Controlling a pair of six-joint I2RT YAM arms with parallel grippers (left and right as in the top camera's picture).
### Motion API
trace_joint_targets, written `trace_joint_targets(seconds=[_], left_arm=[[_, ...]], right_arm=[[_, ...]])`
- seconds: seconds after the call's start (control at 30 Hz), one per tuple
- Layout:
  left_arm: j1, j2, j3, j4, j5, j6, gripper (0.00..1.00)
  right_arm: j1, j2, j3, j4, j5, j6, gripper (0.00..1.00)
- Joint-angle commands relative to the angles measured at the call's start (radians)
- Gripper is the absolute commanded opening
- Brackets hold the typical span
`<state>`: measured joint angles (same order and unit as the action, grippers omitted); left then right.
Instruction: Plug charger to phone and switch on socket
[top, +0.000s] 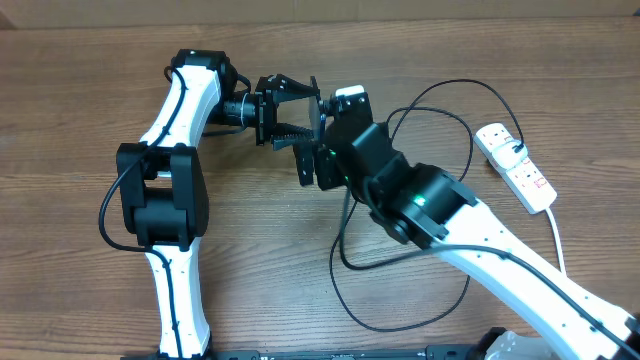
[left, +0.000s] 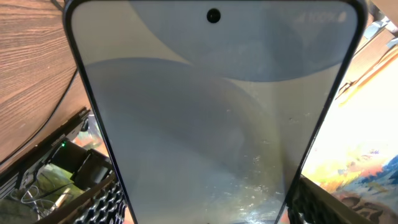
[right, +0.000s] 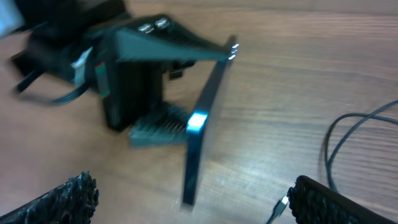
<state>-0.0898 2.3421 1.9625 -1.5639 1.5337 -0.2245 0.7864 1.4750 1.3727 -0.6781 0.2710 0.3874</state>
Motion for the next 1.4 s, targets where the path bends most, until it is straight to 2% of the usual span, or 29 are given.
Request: trace_joint_targets(seconds=[0.0,0.27,0.37,0.43,0.5,0.73,0.87,1.2,1.27,1.3,1.37], left_arm=[[0.004,0.006,0.026,-0.002,0.048,0.031,0.7],[0.004,0.006,0.026,-0.002,0.048,0.031,0.7],[0.005,0.006,0.026,-0.002,0.048,0.031,0.7],[0.005,0.006,0.026,-0.002,0.048,0.031,0.7],[0.004,0.006,0.026,-0.002,0.048,0.031,0.7],[0.004,0.006,0.026,0.003,0.047,0.043,0.71],[0.004,0.006,0.026,0.005,0.046,0.061,0.71],[0.003,0.006,0.026,0.006,0.045,0.072,0.7],[0.003,0.006,0.026,0.006,0.045,0.072,0.7],[0.003,0.006,0.026,0.007,0.045,0.072,0.7],[0.001,0.006,0.026,0.012,0.043,0.072,0.7]], right_arm=[[0.005,0.075,0.027,0.037,0.163,0.081,1.0],[0.005,0.098,0.031,0.1,0.186,0.089,1.0],[0.005,0.098,0.031,0.101,0.121,0.077,0.93],[0.005,0.098,0.031,0.1,0.091,0.077,0.84],[0.005,0.098,0.031,0.099,0.074,0.077,0.8],[0.005,0.098,0.03,0.102,0.066,0.077,0.76],[0.004,0.099,0.03,0.121,0.068,0.077,0.67],[0.004,0.116,0.03,0.119,0.077,0.08,0.66],[0.005,0.124,0.03,0.12,0.089,0.081,0.62],[0.005,0.128,0.03,0.12,0.097,0.081,0.56],[0.005,0.13,0.03,0.122,0.1,0.081,0.56]])
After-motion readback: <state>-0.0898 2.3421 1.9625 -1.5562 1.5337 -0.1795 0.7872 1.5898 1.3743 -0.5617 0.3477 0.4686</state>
